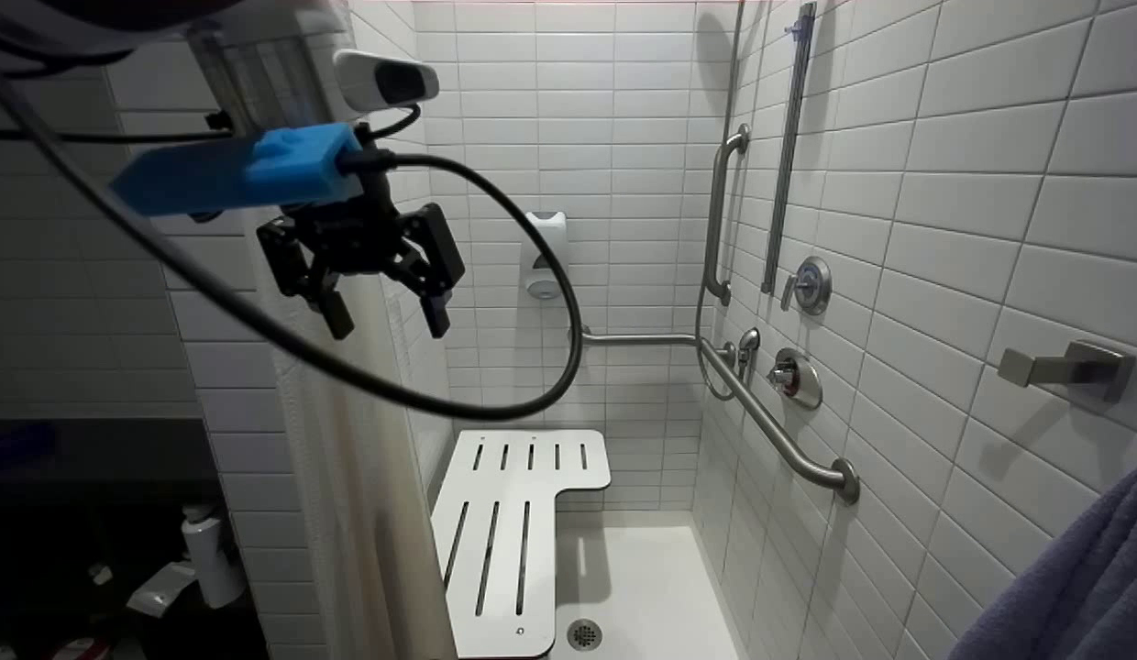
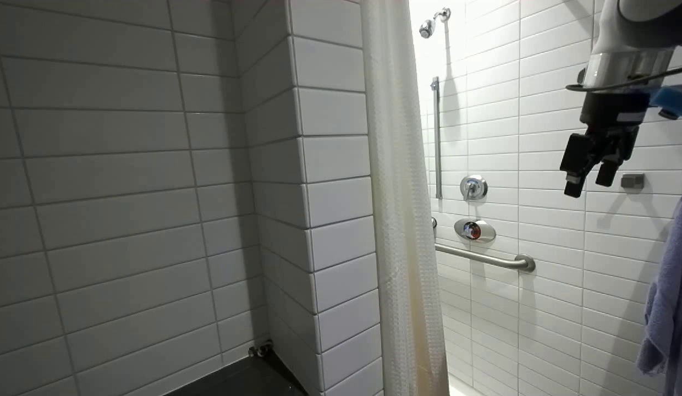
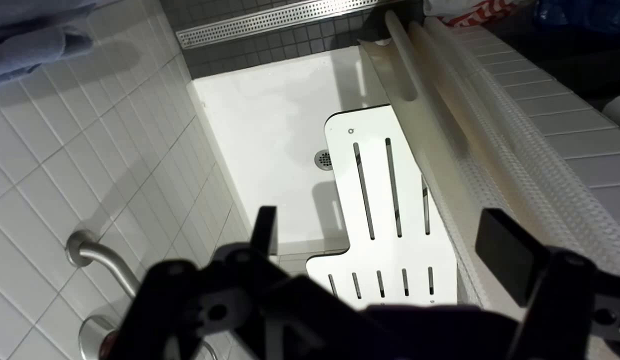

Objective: Move the shower curtain to the right

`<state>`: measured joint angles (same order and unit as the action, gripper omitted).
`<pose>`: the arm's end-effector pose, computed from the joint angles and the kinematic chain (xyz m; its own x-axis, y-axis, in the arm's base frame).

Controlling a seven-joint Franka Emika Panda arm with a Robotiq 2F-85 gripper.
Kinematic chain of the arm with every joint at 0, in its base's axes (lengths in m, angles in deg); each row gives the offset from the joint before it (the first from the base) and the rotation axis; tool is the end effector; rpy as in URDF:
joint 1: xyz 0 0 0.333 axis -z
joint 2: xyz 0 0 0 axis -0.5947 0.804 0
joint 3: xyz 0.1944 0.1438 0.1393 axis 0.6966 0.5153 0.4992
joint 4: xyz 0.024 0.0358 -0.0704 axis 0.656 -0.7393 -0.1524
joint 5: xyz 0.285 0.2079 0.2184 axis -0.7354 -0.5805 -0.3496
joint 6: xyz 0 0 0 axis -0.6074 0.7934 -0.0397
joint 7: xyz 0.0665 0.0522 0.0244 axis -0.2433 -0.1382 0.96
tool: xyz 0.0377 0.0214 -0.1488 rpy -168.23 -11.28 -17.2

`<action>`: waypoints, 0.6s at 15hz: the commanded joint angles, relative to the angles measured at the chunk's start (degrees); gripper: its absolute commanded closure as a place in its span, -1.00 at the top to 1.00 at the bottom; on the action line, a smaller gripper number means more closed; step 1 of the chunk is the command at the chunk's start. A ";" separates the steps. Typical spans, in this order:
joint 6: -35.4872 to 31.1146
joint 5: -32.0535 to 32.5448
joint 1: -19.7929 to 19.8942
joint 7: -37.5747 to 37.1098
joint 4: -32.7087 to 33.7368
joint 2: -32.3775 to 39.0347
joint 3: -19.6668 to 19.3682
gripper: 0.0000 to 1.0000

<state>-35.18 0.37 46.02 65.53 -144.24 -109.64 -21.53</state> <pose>0.3589 -0.1441 0.4271 0.9655 -0.0142 0.2601 -0.0441 -0.9930 0.1094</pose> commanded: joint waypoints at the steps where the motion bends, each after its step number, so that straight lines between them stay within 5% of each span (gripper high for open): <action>1: 0.67 3.92 -0.80 7.00 2.43 -1.76 -0.46 1.00; 9: -6.60 3.61 -8.79 26.93 5.71 -3.68 -8.04 1.00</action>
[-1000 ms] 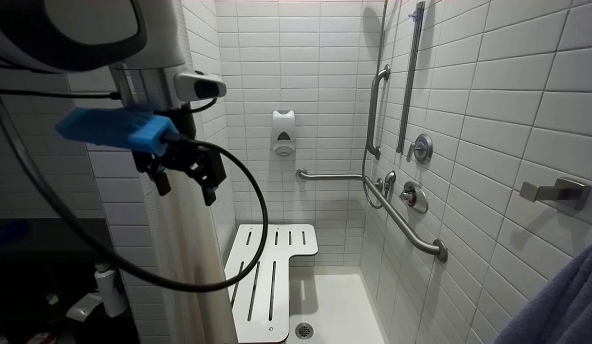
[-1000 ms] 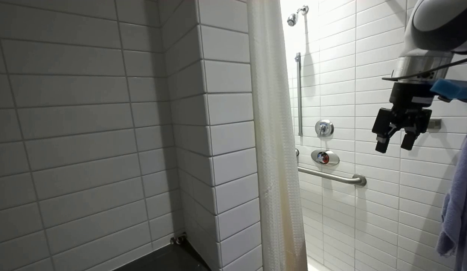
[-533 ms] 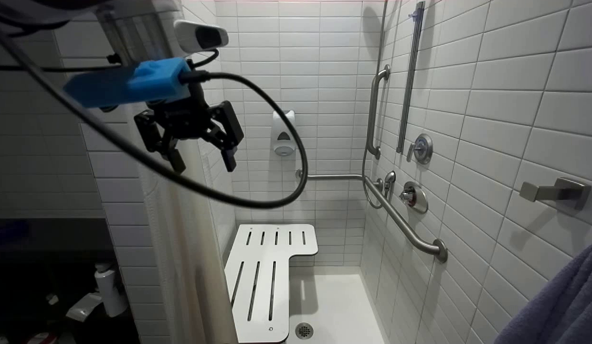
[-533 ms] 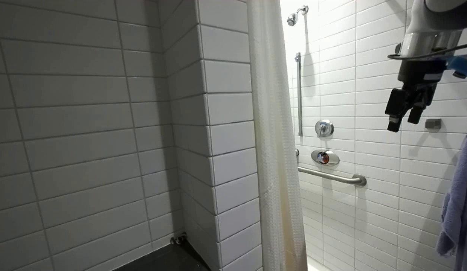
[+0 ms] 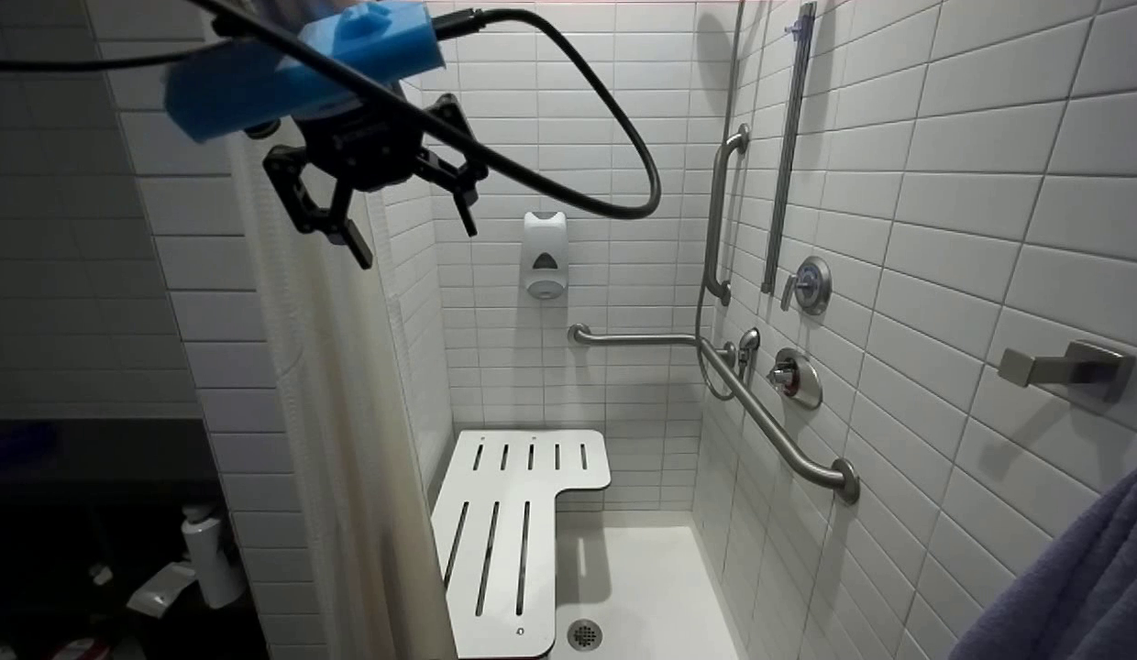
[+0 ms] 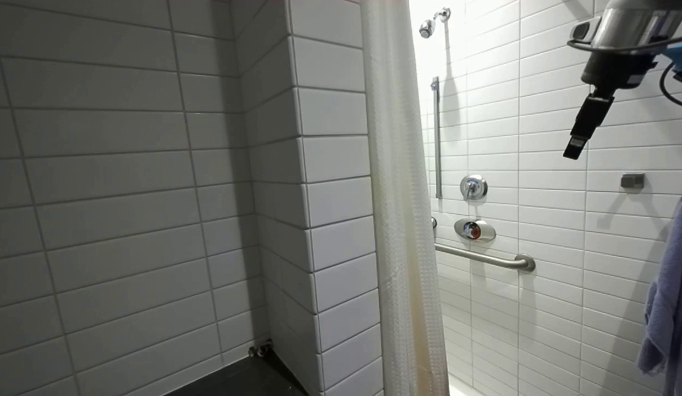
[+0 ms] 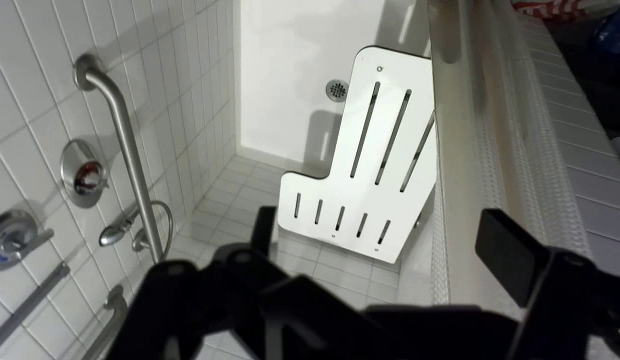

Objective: Move the shower curtain to the right

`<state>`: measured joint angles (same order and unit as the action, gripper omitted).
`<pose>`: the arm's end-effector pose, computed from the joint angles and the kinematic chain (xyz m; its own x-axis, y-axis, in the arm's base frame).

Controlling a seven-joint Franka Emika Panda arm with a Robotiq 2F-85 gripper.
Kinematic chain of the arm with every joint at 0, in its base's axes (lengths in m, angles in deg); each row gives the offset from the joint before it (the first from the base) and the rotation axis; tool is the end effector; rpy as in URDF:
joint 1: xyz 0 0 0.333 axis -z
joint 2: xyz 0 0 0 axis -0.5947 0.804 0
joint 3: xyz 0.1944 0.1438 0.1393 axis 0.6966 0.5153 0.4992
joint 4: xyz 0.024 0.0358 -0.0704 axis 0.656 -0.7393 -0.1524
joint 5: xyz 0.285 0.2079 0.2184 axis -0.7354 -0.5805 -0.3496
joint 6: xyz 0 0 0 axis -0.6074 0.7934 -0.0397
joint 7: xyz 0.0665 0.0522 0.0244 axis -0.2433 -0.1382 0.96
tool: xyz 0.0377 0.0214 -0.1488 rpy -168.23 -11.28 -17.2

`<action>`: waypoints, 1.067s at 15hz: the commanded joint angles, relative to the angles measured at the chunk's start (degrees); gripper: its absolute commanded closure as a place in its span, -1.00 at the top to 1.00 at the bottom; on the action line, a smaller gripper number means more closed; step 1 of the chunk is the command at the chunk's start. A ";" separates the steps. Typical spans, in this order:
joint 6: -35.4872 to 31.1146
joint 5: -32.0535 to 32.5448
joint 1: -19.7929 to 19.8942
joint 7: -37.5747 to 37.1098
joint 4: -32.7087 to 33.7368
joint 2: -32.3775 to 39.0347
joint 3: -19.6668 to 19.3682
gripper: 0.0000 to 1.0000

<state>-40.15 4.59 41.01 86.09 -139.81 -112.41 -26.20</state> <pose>0.3713 -0.1554 0.4935 0.8489 0.3871 0.3598 0.2872 -0.9094 0.3008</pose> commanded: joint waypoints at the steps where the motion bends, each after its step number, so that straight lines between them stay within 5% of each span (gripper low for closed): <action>1: -2.09 -1.47 -4.99 8.57 1.80 -0.83 -4.47 1.00; 7: -0.38 -8.72 -10.74 21.06 4.55 -0.39 -9.61 1.00; 16: 4.49 -13.75 -10.56 34.81 6.88 0.75 -12.85 1.00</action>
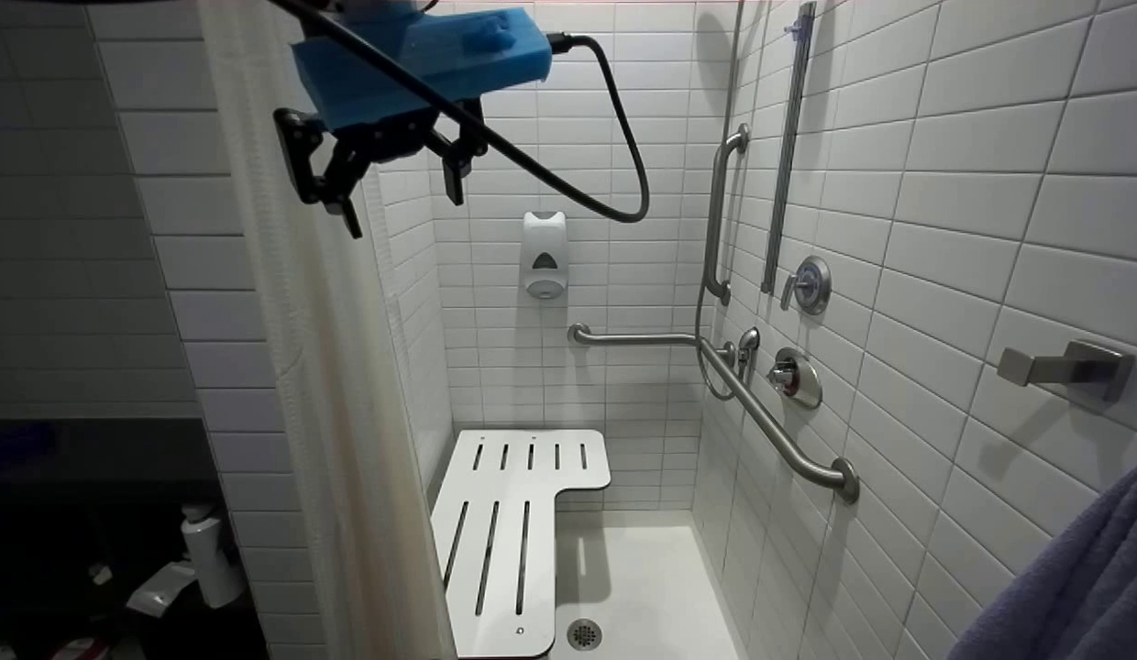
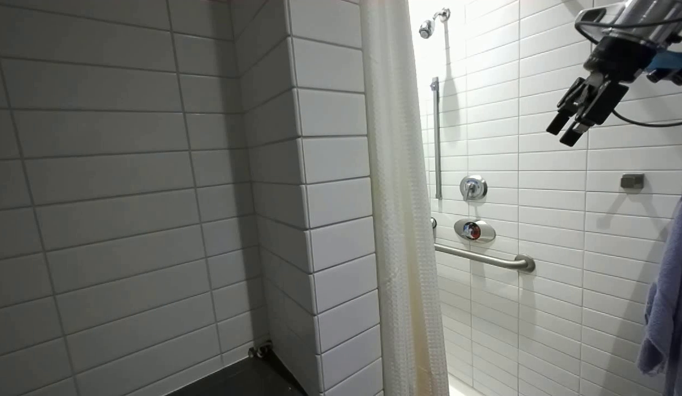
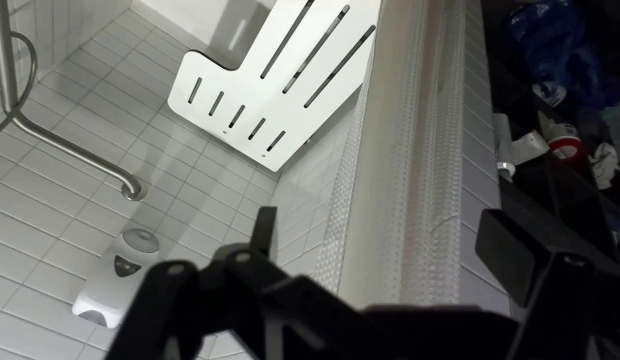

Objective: Move the shower curtain to the right

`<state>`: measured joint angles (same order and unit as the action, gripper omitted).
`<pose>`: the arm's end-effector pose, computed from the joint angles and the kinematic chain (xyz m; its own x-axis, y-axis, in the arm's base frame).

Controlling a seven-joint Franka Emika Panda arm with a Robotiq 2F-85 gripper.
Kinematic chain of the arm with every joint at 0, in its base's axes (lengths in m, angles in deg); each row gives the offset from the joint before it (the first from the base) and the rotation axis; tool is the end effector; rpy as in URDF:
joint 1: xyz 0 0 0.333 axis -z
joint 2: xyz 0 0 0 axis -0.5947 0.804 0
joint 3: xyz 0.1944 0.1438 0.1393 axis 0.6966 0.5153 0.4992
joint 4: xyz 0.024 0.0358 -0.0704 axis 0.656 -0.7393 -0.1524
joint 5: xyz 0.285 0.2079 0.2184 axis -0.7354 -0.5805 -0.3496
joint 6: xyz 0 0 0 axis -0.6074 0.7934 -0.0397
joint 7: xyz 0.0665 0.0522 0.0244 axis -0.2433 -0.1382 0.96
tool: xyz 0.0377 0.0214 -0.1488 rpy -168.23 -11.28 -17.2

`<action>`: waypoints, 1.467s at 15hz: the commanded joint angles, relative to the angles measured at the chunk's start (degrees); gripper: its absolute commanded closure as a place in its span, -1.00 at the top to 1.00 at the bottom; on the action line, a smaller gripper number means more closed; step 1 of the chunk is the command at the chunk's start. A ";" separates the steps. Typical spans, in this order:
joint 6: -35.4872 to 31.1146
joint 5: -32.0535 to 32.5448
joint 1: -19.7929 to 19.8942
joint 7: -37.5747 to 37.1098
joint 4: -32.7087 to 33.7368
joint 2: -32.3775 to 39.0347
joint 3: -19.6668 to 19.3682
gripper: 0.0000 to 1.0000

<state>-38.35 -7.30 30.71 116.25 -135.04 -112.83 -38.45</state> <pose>0.3805 -0.1637 0.5106 0.5564 0.6774 0.4812 0.6447 -0.7173 0.2643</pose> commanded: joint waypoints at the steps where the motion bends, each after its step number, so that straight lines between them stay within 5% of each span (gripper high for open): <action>1: 3.45 -2.06 -0.17 6.03 2.32 1.22 -0.74 1.00; 6: 6.49 -2.18 0.52 11.95 3.49 1.67 -0.95 1.00; 22: 14.13 1.56 9.33 6.35 6.90 7.41 6.30 1.00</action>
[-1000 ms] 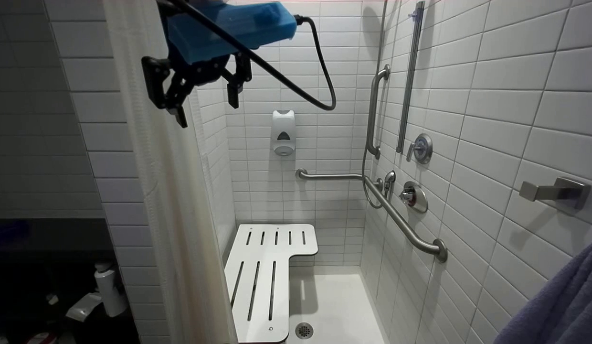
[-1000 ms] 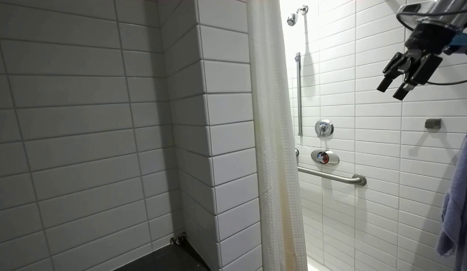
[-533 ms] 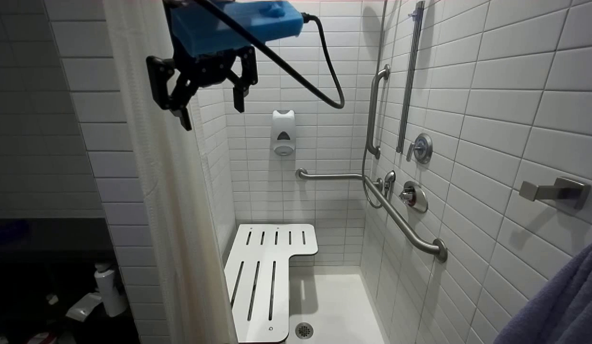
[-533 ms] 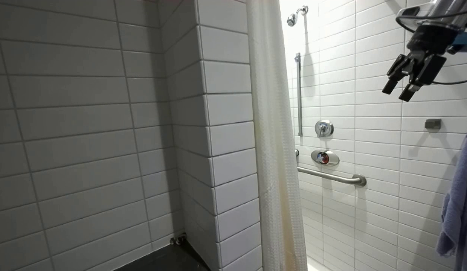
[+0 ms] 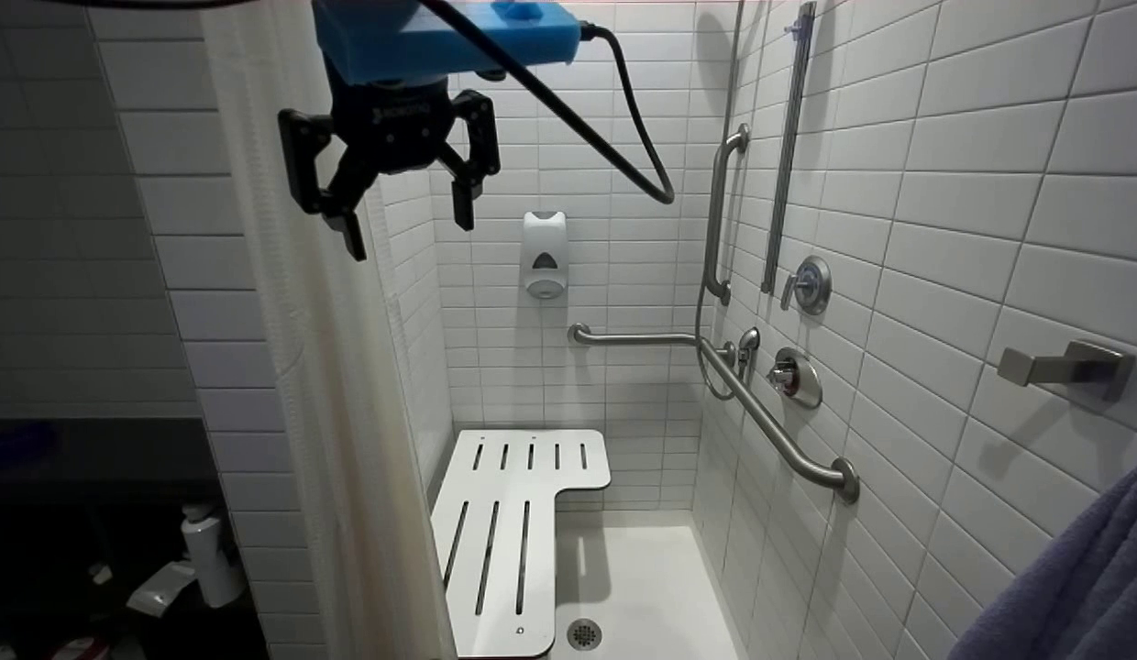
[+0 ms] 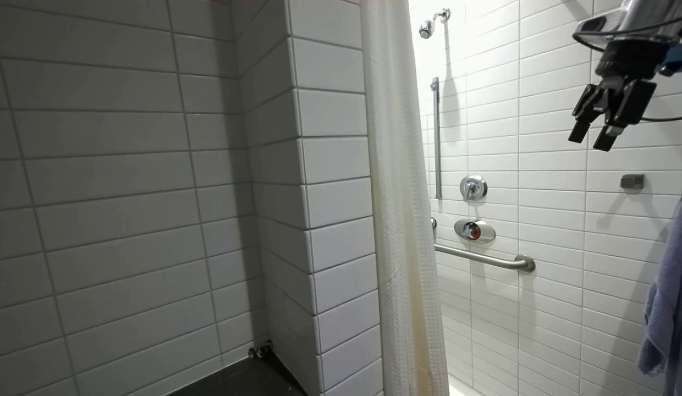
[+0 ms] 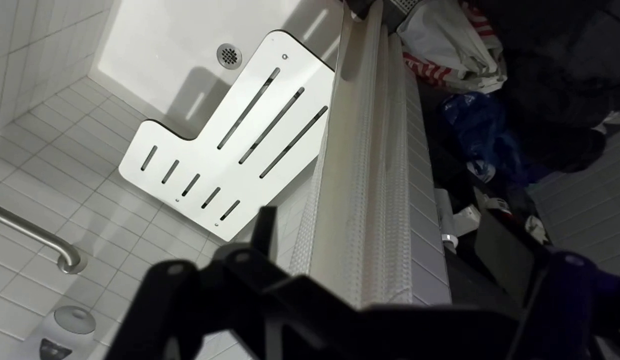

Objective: Move the shower curtain to the right

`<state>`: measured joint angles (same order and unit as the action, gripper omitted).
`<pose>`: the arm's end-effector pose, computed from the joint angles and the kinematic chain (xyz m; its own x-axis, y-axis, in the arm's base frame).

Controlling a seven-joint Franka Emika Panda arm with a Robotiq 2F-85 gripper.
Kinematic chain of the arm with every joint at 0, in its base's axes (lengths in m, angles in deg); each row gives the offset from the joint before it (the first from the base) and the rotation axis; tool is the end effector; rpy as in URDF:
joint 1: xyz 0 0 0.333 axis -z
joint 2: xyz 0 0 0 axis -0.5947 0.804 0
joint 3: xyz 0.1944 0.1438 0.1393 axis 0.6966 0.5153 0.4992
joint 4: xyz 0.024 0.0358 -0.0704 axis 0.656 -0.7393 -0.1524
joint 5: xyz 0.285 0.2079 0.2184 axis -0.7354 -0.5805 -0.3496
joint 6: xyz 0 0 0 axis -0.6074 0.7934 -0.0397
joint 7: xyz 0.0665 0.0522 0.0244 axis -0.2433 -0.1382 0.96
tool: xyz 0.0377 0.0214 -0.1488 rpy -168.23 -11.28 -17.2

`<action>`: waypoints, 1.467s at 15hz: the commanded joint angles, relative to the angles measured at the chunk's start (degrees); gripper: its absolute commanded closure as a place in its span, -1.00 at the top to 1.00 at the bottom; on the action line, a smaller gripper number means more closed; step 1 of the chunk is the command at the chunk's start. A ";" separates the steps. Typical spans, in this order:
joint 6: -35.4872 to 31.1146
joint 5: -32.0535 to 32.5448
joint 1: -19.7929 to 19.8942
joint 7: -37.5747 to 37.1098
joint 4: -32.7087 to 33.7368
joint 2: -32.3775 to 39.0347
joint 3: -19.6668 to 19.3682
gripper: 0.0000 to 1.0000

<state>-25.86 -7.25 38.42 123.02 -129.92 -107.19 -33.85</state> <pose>0.3628 -0.1870 0.5031 0.6005 0.7398 0.3035 0.7250 -0.6638 0.1838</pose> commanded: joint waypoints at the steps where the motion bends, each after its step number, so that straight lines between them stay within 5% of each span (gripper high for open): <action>1: 1.34 2.00 1.79 -0.20 1.77 1.83 1.83 1.00; 10: -1.98 6.59 3.77 -3.34 1.03 1.93 3.48 1.00; 22: -17.22 15.92 5.11 -5.73 -2.87 1.60 4.11 1.00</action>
<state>-39.74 6.55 42.68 116.22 -131.73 -105.96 -30.36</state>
